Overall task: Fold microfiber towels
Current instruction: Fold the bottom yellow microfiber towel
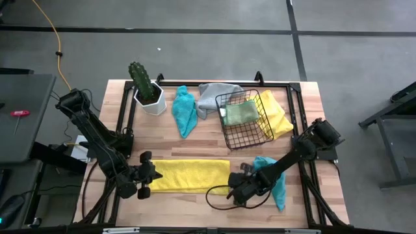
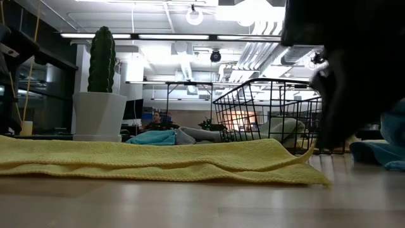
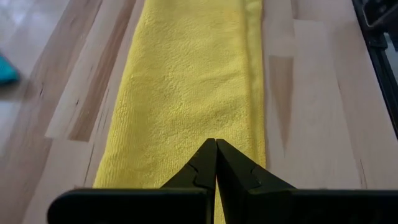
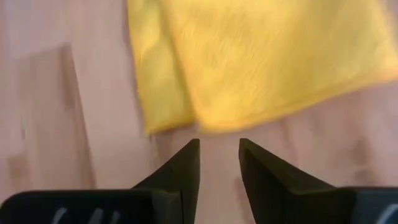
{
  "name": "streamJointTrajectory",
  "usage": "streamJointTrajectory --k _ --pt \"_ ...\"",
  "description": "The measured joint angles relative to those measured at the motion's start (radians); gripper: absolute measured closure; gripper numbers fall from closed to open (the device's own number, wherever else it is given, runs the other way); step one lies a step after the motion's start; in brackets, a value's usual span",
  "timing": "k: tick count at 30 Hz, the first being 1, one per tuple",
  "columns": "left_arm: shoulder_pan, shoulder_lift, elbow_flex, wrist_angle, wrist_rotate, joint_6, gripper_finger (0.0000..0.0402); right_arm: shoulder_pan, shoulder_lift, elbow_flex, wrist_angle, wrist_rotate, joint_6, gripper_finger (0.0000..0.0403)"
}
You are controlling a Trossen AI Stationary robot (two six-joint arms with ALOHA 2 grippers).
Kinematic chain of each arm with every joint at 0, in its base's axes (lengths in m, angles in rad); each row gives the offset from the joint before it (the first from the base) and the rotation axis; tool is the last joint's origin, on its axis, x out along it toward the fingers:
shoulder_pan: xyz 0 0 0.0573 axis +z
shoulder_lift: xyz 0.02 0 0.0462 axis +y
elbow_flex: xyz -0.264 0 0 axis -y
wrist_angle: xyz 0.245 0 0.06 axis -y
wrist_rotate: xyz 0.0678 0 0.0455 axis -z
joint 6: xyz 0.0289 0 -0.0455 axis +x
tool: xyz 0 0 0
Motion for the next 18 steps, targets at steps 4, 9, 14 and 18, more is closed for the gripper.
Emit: streamJointTrajectory --k 4,9,14,18 --pt "-0.011 0.0 0.0 0.058 -0.001 0.068 0.0399 0.016 -0.007 0.001 0.015 0.194 -0.021 0.0306" --pt "-0.035 0.0 0.0 0.086 -0.003 0.123 0.0386 0.014 -0.009 0.001 0.047 0.306 -0.014 0.0306" --pt "-0.054 0.0 0.0 0.085 -0.009 0.135 0.0373 0.021 -0.009 0.001 0.062 0.247 -0.011 0.0306" --pt "-0.059 0.0 0.0 0.084 -0.018 0.148 0.0369 0.037 -0.009 0.001 0.052 0.216 -0.02 0.0307"
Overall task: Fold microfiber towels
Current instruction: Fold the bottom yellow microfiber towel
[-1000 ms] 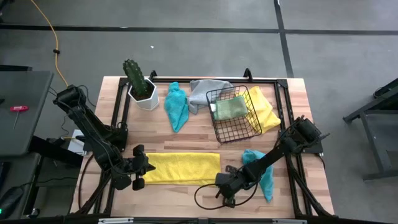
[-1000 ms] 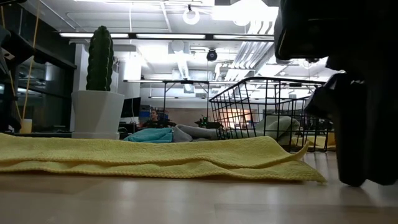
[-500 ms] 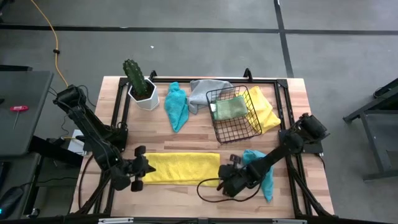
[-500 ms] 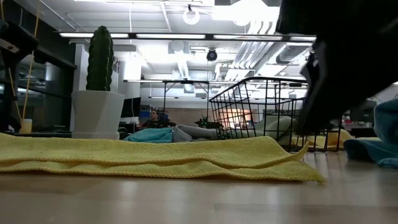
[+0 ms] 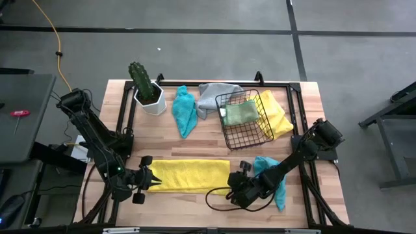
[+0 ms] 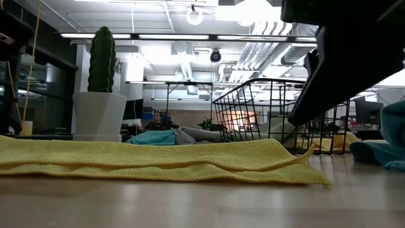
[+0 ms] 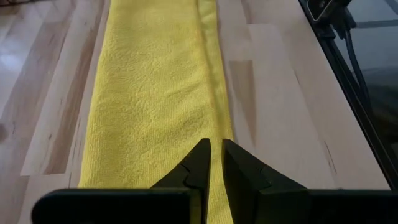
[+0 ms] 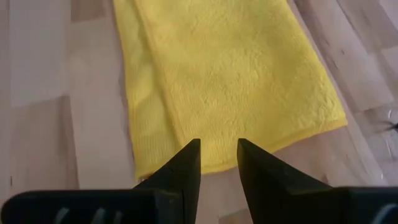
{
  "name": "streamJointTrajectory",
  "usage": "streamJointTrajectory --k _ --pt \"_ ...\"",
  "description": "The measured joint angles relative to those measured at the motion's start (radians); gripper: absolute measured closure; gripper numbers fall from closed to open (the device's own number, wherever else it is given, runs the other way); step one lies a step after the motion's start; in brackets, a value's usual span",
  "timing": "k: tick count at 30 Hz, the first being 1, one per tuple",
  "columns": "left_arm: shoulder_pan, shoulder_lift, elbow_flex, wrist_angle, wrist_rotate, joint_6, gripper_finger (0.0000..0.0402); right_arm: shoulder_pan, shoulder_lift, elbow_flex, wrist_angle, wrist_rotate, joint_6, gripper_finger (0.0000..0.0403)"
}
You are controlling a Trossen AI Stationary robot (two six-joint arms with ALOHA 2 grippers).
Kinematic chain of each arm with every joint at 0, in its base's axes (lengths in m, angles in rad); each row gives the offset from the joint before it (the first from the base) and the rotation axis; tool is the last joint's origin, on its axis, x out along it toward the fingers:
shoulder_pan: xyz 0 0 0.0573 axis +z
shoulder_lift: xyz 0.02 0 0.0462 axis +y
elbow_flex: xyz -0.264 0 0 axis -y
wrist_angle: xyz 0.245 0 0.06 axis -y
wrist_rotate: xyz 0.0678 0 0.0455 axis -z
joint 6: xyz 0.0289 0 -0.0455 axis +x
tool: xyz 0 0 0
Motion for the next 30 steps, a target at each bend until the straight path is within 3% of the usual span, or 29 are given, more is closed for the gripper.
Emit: streamJointTrajectory --k 8,15,30 --pt "0.0 0.0 0.0 0.0 -0.007 0.0 0.0369 0.011 0.0 0.0 -0.013 -0.126 -0.237 0.0307" --pt "0.0 0.0 0.0 0.0 -0.011 0.0 0.0369 -0.003 0.001 0.0 0.011 -0.108 -0.354 0.0307" --pt "0.0 0.0 0.0 -0.001 -0.011 0.0 0.0369 -0.029 0.014 -0.001 0.017 -0.18 -0.441 0.0307"
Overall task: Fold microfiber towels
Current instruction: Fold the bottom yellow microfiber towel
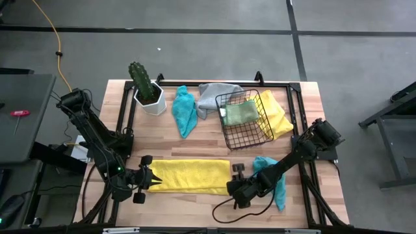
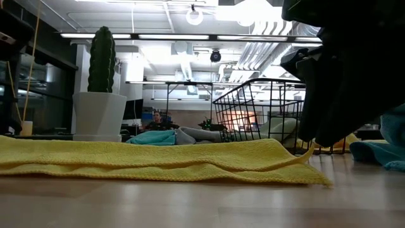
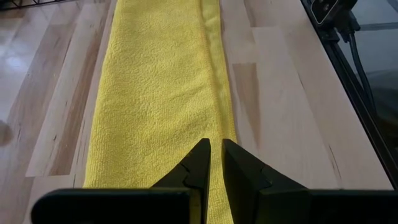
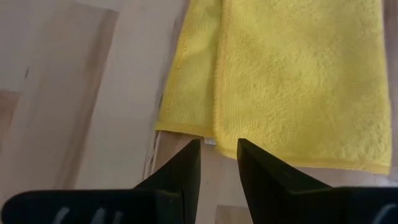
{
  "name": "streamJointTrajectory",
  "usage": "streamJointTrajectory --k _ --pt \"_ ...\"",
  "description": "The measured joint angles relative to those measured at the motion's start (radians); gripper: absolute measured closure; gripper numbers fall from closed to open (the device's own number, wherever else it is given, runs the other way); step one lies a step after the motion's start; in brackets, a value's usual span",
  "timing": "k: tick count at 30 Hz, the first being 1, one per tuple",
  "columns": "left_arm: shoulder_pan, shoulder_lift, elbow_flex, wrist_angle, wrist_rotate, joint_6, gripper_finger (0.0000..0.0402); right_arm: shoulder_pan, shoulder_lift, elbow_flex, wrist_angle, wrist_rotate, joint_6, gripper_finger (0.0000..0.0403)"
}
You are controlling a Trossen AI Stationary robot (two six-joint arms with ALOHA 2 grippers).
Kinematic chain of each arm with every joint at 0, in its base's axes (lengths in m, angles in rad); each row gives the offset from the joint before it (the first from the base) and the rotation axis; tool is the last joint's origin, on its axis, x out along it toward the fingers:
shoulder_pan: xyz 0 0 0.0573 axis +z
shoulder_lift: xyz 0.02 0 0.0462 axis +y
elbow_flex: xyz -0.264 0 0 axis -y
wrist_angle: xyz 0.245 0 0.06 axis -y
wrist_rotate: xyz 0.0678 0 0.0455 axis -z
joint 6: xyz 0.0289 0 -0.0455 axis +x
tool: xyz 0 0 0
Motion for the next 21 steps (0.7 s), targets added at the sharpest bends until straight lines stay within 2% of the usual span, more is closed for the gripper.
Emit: streamJointTrajectory --k 21 --pt "0.0 0.0 0.0 0.0 -0.003 0.008 0.0369 -0.015 0.028 0.0 -0.016 -0.022 -0.049 0.0307"
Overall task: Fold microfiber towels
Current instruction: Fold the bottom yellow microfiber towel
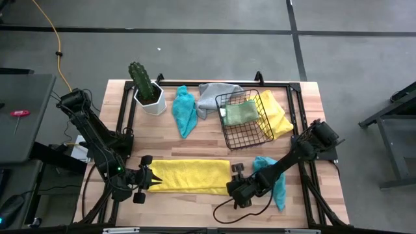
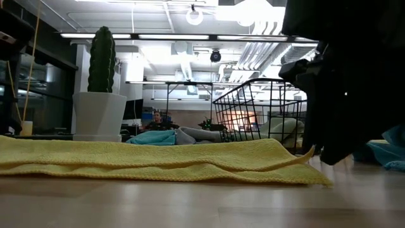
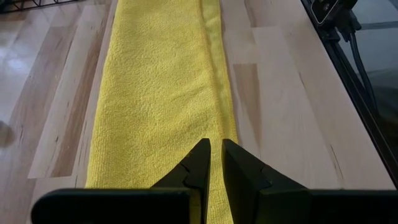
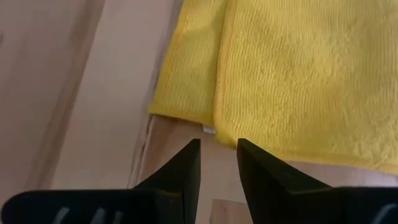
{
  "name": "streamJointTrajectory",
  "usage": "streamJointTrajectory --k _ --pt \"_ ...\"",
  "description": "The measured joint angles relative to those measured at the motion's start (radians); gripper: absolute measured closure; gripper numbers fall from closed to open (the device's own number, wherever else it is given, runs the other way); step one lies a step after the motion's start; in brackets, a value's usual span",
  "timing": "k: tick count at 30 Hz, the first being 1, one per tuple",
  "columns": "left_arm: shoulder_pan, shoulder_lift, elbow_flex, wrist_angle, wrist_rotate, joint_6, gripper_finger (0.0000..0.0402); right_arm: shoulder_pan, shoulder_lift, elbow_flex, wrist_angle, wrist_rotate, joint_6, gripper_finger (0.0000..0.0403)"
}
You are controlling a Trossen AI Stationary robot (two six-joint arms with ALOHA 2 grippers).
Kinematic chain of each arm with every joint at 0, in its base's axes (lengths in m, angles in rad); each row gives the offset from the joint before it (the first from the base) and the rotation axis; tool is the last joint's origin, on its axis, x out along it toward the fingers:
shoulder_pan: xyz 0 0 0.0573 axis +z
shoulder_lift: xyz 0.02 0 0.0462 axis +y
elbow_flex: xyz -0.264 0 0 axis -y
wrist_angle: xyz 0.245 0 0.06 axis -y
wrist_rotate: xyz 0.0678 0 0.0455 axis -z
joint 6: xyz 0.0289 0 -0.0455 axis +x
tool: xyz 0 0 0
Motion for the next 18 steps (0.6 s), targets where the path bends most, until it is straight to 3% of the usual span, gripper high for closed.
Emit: streamJointTrajectory --k 18 --pt "0.0 0.0 0.0 0.0 0.0 0.0 0.0369 -0.001 0.0 0.0 0.02 0.031 -0.011 0.0321"
